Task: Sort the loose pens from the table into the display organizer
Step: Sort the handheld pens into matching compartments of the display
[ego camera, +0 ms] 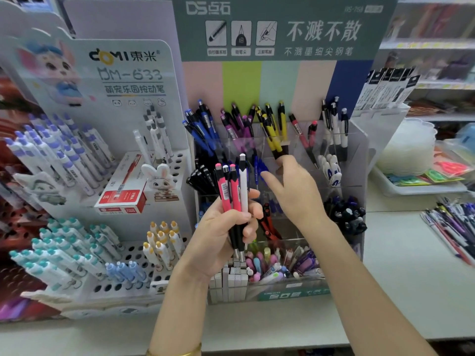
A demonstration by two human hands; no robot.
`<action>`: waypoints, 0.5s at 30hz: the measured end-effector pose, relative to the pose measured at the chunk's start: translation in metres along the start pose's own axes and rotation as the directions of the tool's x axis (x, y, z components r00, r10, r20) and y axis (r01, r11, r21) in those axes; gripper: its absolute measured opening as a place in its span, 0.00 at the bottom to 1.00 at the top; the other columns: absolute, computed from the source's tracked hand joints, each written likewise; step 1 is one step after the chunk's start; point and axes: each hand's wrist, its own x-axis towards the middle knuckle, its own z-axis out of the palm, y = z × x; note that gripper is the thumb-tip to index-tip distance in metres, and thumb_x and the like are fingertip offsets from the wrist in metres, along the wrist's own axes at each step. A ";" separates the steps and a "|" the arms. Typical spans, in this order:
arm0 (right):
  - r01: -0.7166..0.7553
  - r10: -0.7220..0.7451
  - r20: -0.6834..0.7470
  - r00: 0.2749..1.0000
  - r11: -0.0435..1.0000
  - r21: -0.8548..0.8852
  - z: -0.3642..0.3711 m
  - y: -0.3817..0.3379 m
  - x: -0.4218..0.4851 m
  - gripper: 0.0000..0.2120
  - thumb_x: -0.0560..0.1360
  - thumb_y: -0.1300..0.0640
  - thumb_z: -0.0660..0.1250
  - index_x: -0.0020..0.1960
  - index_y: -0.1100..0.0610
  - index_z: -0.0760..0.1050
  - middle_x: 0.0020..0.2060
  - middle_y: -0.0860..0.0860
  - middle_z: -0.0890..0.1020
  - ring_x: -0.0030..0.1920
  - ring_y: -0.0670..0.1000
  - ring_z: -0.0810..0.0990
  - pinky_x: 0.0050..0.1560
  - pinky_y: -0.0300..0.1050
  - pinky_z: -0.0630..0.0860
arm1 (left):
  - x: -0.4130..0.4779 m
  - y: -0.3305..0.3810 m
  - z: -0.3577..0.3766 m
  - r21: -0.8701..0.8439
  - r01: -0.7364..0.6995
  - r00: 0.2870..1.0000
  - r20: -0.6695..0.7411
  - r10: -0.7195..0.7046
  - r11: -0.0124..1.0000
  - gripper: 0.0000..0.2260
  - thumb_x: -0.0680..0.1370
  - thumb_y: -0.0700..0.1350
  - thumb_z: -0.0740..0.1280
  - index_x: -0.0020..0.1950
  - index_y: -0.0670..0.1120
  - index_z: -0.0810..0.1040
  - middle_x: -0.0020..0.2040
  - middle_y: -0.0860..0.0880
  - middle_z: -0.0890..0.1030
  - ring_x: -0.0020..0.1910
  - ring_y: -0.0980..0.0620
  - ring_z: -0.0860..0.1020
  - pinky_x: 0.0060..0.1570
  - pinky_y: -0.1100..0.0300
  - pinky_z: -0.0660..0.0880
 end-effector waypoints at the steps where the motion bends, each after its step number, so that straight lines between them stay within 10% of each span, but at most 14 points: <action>1: 0.012 -0.010 -0.041 0.999 0.999 0.050 -0.004 -0.001 -0.003 0.17 0.79 0.50 0.63 0.61 0.61 0.71 0.51 0.55 0.79 0.52 0.54 0.77 0.51 0.51 0.75 | 0.000 0.000 0.001 -0.011 0.011 1.000 0.010 -0.010 1.000 0.15 0.71 0.34 0.59 0.57 0.40 0.73 0.36 0.47 0.75 0.27 0.55 0.68 0.27 0.63 0.67; 4: 0.048 -0.017 -0.098 0.995 0.942 0.333 -0.022 -0.017 -0.009 0.09 0.79 0.53 0.64 0.56 0.57 0.76 0.45 0.49 0.80 0.45 0.46 0.78 0.47 0.45 0.76 | 0.002 0.000 0.004 -0.057 0.062 0.998 0.030 -0.060 0.996 0.14 0.70 0.34 0.57 0.53 0.40 0.74 0.34 0.48 0.72 0.24 0.57 0.64 0.24 0.65 0.61; 7: -0.148 -0.053 0.280 0.959 0.747 0.649 -0.043 -0.035 -0.013 0.07 0.79 0.52 0.62 0.47 0.52 0.77 0.33 0.47 0.78 0.29 0.41 0.73 0.31 0.35 0.69 | 0.003 0.000 0.008 -0.072 0.092 0.993 0.076 -0.087 0.993 0.12 0.67 0.35 0.61 0.49 0.41 0.76 0.35 0.47 0.72 0.22 0.57 0.63 0.22 0.66 0.60; 10: -0.243 -0.208 0.517 0.830 0.700 0.671 -0.049 -0.034 -0.012 0.12 0.78 0.51 0.63 0.40 0.57 0.76 0.29 0.52 0.74 0.28 0.44 0.69 0.30 0.37 0.64 | 0.004 0.001 0.010 0.001 0.114 0.986 0.126 -0.114 0.993 0.11 0.67 0.39 0.67 0.48 0.41 0.75 0.36 0.47 0.72 0.22 0.58 0.62 0.22 0.66 0.62; 15: -0.298 -0.215 0.519 0.827 0.615 0.730 -0.048 -0.024 -0.006 0.07 0.74 0.52 0.69 0.46 0.56 0.78 0.34 0.55 0.76 0.33 0.53 0.71 0.33 0.45 0.67 | 0.006 0.004 0.015 0.120 0.097 0.989 0.097 -0.109 0.988 0.10 0.72 0.37 0.67 0.53 0.39 0.74 0.39 0.44 0.71 0.23 0.58 0.64 0.22 0.67 0.63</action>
